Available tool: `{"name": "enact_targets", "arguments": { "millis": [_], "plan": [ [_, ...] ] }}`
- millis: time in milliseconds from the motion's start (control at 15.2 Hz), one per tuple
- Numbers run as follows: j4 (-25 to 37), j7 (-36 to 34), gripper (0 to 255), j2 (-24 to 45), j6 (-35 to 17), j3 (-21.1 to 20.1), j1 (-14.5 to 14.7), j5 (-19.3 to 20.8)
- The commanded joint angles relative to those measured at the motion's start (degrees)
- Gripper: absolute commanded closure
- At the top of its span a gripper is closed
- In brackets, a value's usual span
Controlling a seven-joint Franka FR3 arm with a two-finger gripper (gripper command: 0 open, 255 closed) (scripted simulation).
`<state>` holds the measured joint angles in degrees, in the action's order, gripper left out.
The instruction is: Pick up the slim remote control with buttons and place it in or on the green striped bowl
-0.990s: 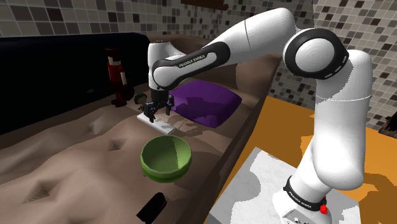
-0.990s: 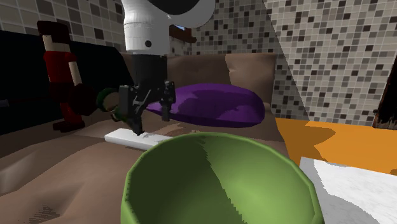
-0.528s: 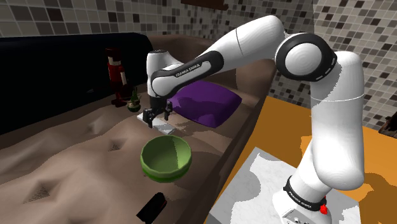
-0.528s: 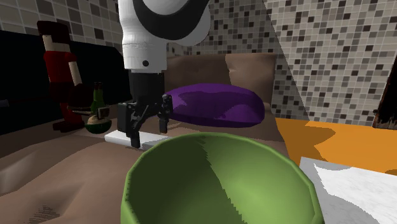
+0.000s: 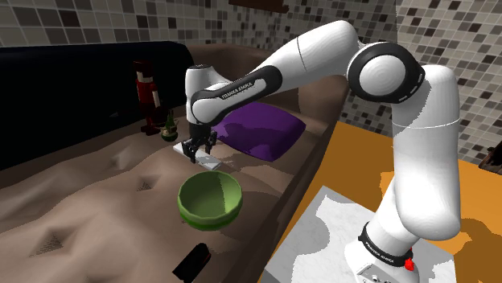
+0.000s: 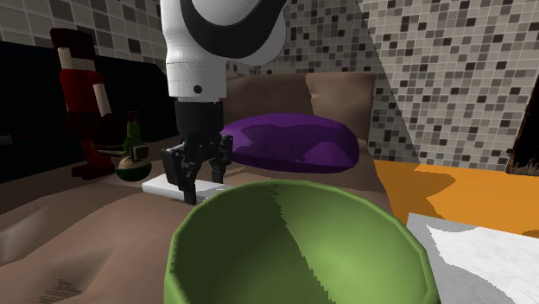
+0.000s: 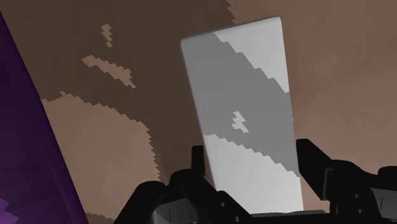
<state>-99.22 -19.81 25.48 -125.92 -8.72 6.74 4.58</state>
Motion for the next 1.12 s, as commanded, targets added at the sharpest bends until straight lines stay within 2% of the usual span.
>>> {"name": "enact_targets", "arguments": {
  "millis": [0,528,1056],
  "plan": [
    [-0.01,0.00,255,0.03,-0.01,0.01,-0.01,0.00],
    [-0.01,0.00,255,0.03,-0.01,0.01,-0.01,0.01],
    [2.41,0.35,255,-2.64,5.06,-0.26,-0.16,-0.56]
  ]
}}
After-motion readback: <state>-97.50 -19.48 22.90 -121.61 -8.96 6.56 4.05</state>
